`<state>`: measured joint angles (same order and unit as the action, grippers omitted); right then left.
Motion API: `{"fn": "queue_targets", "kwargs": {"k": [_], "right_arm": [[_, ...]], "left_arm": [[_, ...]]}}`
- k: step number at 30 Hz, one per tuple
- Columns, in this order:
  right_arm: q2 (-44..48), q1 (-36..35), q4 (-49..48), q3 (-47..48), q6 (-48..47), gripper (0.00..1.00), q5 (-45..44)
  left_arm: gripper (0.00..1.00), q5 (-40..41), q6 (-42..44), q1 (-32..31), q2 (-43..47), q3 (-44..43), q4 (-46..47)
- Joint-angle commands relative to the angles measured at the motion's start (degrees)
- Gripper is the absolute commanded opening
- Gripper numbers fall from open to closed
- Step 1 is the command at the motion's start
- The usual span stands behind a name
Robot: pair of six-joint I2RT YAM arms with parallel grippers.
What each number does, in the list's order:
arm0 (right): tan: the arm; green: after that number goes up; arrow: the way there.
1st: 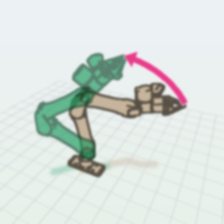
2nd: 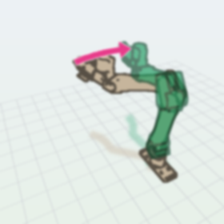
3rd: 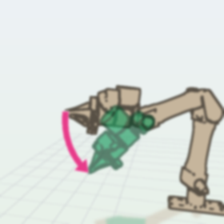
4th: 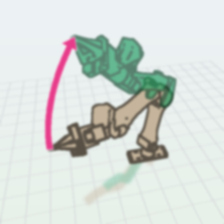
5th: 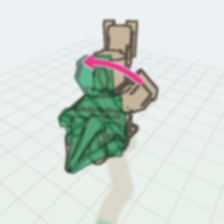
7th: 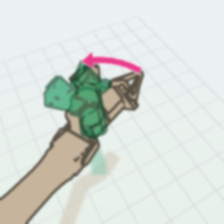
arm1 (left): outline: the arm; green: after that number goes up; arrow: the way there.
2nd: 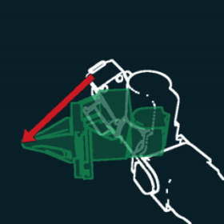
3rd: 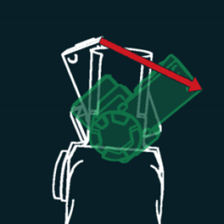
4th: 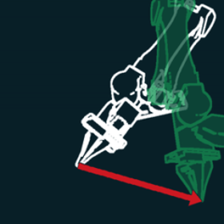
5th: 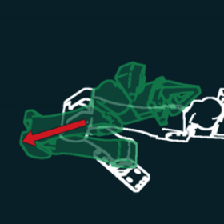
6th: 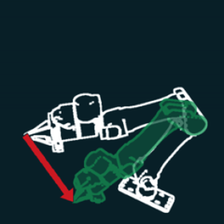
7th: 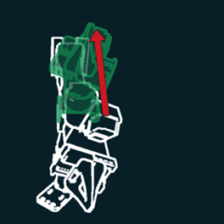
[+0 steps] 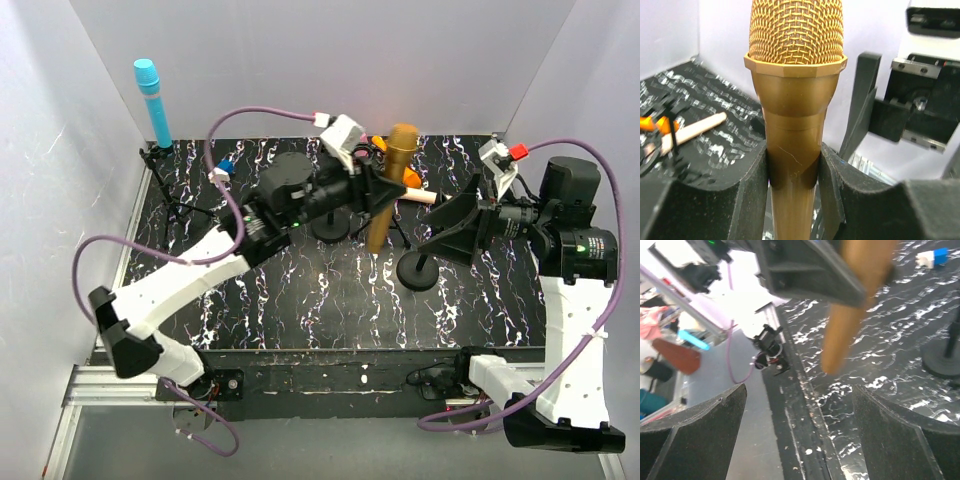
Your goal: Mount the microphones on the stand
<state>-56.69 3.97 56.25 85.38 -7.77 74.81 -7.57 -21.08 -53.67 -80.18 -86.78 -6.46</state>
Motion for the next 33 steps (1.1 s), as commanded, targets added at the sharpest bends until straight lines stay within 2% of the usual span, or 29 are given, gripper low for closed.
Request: {"fn": "queue_targets", "kwargs": {"k": [1, 4, 14, 22, 33], "right_arm": [[0.43, -3.09, -13.58, -0.91, 15.11, 0.92, 5.88], [1.14, -3.09, -19.41, -2.5, 19.8, 0.92, 3.17], [4.83, -3.0, -20.4, -5.85, 15.86, 0.92, -12.84], [4.66, -3.0, -20.74, -5.23, 12.08, 0.93, -17.76], [0.88, -3.44, -25.75, -6.19, 15.15, 0.89, -16.28]], "left_arm": [[0.0, 2.82, 3.24, -4.33, -6.99, -6.54, 10.31], [0.0, 5.54, 4.29, -7.49, -10.51, -9.8, 13.13], [0.0, 16.18, 2.45, -10.23, -9.56, -7.53, 20.43], [0.0, 17.59, -0.71, -10.58, -9.03, -6.56, 22.54], [0.0, 16.8, -5.2, -11.54, -11.22, -7.17, 27.02]]}}
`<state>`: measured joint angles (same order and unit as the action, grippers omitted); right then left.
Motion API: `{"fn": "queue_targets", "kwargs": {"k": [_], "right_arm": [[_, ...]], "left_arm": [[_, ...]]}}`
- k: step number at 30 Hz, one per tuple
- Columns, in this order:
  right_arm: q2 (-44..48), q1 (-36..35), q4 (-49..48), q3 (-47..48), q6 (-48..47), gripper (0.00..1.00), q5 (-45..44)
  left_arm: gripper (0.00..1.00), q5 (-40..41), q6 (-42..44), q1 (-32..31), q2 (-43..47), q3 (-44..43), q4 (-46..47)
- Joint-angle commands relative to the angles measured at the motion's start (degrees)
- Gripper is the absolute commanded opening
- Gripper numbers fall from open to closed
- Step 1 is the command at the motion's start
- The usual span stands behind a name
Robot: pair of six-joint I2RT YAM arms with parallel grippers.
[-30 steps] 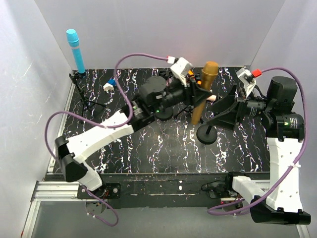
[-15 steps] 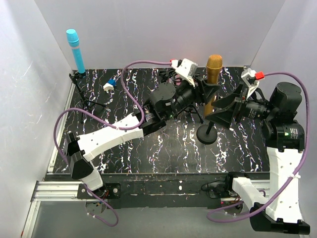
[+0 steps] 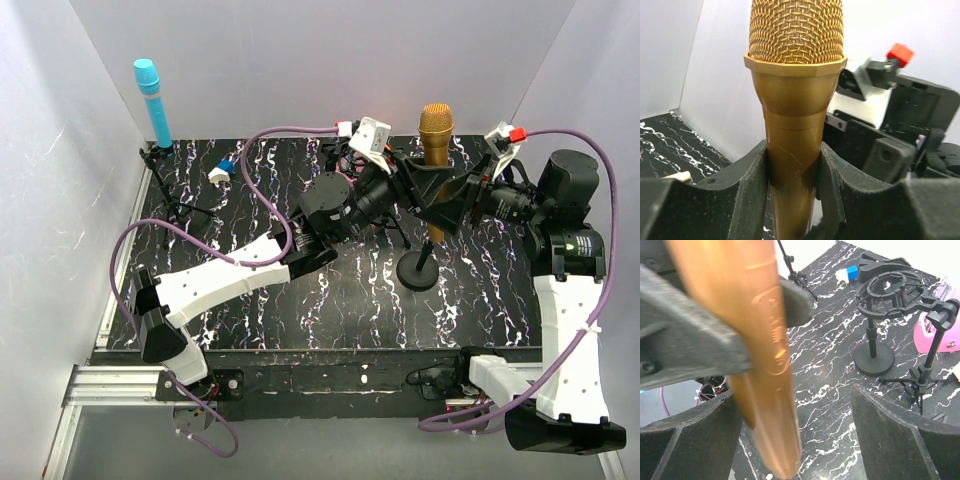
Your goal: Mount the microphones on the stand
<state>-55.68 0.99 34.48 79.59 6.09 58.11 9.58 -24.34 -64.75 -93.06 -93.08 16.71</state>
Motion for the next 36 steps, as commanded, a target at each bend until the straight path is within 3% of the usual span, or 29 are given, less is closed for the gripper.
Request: {"fn": "queue_targets", "kwargs": {"k": [1, 5, 8, 13, 15, 18, 22, 24, 30, 36], "right_arm": [[-0.04, -0.47, -4.5, -0.66, 1.56, 0.88, 0.78], [1.27, -0.55, -6.96, -2.24, 2.44, 0.8, 2.88], [2.07, -0.56, -9.51, -3.91, 3.84, 0.66, 5.78], [2.42, -0.56, -12.77, -5.59, 6.39, 0.19, 8.95], [2.51, -0.56, -12.77, -5.68, 6.39, 0.08, 9.3], [2.86, -0.47, -12.6, -5.85, 6.39, 0.04, 9.31], [3.56, -0.47, -10.49, -6.2, 4.12, 0.03, 9.74], [3.91, -0.47, -8.56, -5.94, 1.05, 0.03, 10.09], [3.56, -0.47, -3.54, -4.89, -4.42, 0.03, 11.85], [2.68, -0.47, -2.66, -3.92, -4.86, 0.03, 13.87]], "left_arm": [[0.0, -0.27, -2.03, -0.46, 1.48, -0.79, 4.12], [0.0, 0.08, -2.29, -0.46, 1.47, -0.62, 4.21], [0.0, 0.17, -2.64, -0.46, 1.82, -0.18, 4.38], [0.0, -0.62, -3.78, -0.46, 2.0, 0.09, 4.12], [0.02, -1.23, -4.57, -0.46, 2.09, 0.18, 3.95], [0.24, -2.28, -5.98, -0.38, 2.79, -0.08, 2.37], [0.76, -2.81, -7.91, 0.41, 5.42, -1.22, -4.56], [0.97, -5.0, -8.71, 2.16, 7.0, -2.72, -10.18], [0.98, -22.73, -14.86, 11.56, 7.45, -6.68, -21.1], [0.98, -29.44, -12.58, 13.77, 5.26, -11.06, -23.82]]}}
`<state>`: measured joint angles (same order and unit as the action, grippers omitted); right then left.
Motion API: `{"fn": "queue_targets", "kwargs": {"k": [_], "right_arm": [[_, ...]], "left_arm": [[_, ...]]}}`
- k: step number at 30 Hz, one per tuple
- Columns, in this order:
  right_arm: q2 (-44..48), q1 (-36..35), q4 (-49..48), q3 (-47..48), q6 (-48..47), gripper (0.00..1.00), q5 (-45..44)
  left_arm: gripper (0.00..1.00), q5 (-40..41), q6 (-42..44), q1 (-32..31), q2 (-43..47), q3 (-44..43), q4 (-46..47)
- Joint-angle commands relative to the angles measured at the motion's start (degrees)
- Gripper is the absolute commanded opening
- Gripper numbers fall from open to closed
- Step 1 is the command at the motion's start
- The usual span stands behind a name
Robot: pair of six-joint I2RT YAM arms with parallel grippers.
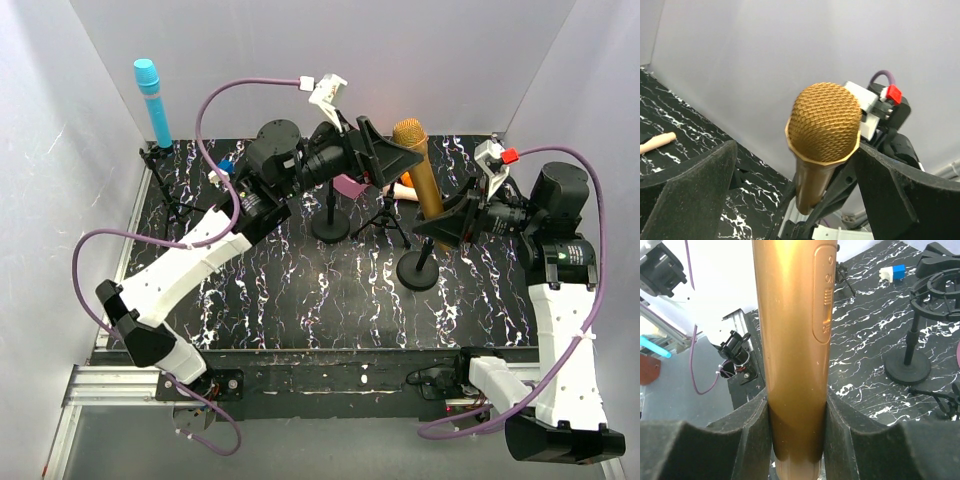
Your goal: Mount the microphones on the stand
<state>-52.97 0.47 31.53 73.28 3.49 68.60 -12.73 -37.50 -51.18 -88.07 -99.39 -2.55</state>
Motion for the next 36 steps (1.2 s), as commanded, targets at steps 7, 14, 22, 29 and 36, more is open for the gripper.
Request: {"fn": "queue_targets", "kwargs": {"k": [7, 14, 22, 29, 36], "right_arm": [[-0.56, -0.03, -0.24, 2.58, -1.29, 0.03, 4.88], [-0.56, -0.03, -1.56, 1.52, -0.32, 0.03, 4.27], [-1.61, 0.06, -3.66, 1.17, 1.78, 0.03, 4.0], [-2.23, 0.06, -4.55, 0.99, 3.1, 0.03, 3.82], [-2.49, 0.06, -4.46, 0.64, 3.11, 0.03, 3.65]], "left_arm": [[0.96, -8.54, -0.73, 0.11, -3.6, -5.64, -3.52], [0.78, -10.56, -4.78, 0.2, -4.91, -3.97, 1.05], [0.69, -11.52, -8.55, 0.2, -3.86, 0.69, 7.37], [0.6, -10.04, -9.44, 0.2, -3.25, 3.59, 10.54], [0.44, -10.56, -10.05, 0.2, -4.04, 3.68, 13.44]]}}
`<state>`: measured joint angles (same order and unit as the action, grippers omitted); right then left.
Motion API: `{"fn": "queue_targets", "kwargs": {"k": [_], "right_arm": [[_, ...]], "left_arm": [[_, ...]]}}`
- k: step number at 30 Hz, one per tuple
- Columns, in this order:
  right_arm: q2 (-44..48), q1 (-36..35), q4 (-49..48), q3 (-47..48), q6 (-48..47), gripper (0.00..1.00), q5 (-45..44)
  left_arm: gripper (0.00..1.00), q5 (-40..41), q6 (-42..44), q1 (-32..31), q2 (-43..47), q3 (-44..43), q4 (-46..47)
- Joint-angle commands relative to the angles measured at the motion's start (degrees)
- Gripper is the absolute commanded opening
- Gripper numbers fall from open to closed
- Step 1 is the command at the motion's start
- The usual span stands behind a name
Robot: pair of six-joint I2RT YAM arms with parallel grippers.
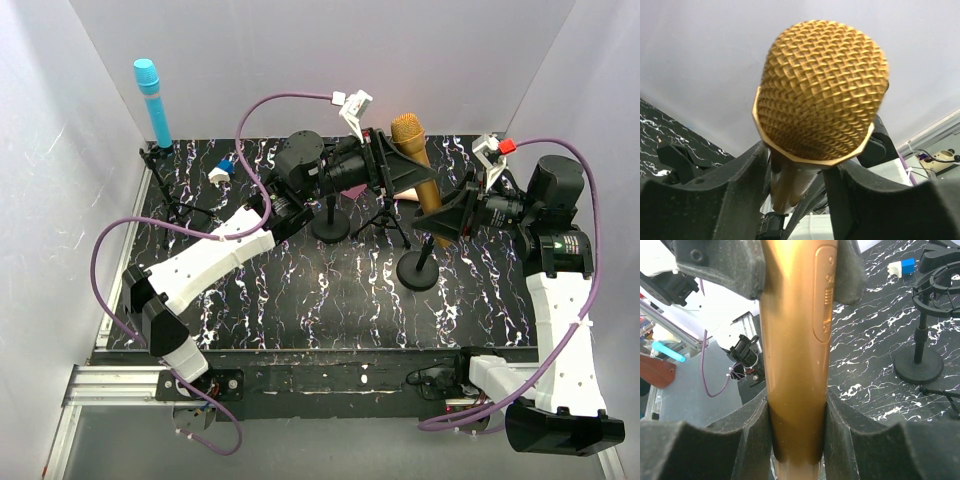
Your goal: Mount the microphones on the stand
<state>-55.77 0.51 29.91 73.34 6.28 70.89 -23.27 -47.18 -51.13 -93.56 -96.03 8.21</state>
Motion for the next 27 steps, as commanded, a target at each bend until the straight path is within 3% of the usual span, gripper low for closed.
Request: {"fn": "queue_targets", "kwargs": {"k": [1, 4, 6, 11, 14, 20, 27], "right_arm": [[0.22, -0.07, -2.75, 0.58, 0.31, 0.03, 1.35], [0.05, -0.07, -2.75, 0.58, 0.57, 0.04, 1.53], [-0.04, -0.07, -2.67, 0.58, 0.92, 0.11, 1.53], [-0.22, -0.07, -2.93, 0.92, 1.8, 0.71, 1.71], [-0.39, 0.01, -1.36, 1.98, 0.84, 0.82, 0.74], [1.18, 2.99, 3.05, 3.12, -3.73, 0.85, -2.07], [3.56, 6.95, 2.52, 1.02, -3.82, 0.85, -1.81]], "left_arm": [[0.35, -0.37, -0.54, 0.16, 1.36, 0.32, 2.87], [0.09, -1.08, -0.29, 0.16, 1.36, 0.67, 3.31], [0.01, -0.9, 0.59, 0.16, 1.8, 1.19, 3.04], [0.0, 1.9, 5.86, 0.77, 4.96, 1.63, -0.64], [0.0, 2.87, 9.28, 2.79, 6.98, 1.11, -4.76], [0.0, 8.05, 18.16, 7.62, 11.38, -0.65, -15.93], [0.0, 17.19, 30.11, 10.7, 7.09, -9.78, -22.79]]}}
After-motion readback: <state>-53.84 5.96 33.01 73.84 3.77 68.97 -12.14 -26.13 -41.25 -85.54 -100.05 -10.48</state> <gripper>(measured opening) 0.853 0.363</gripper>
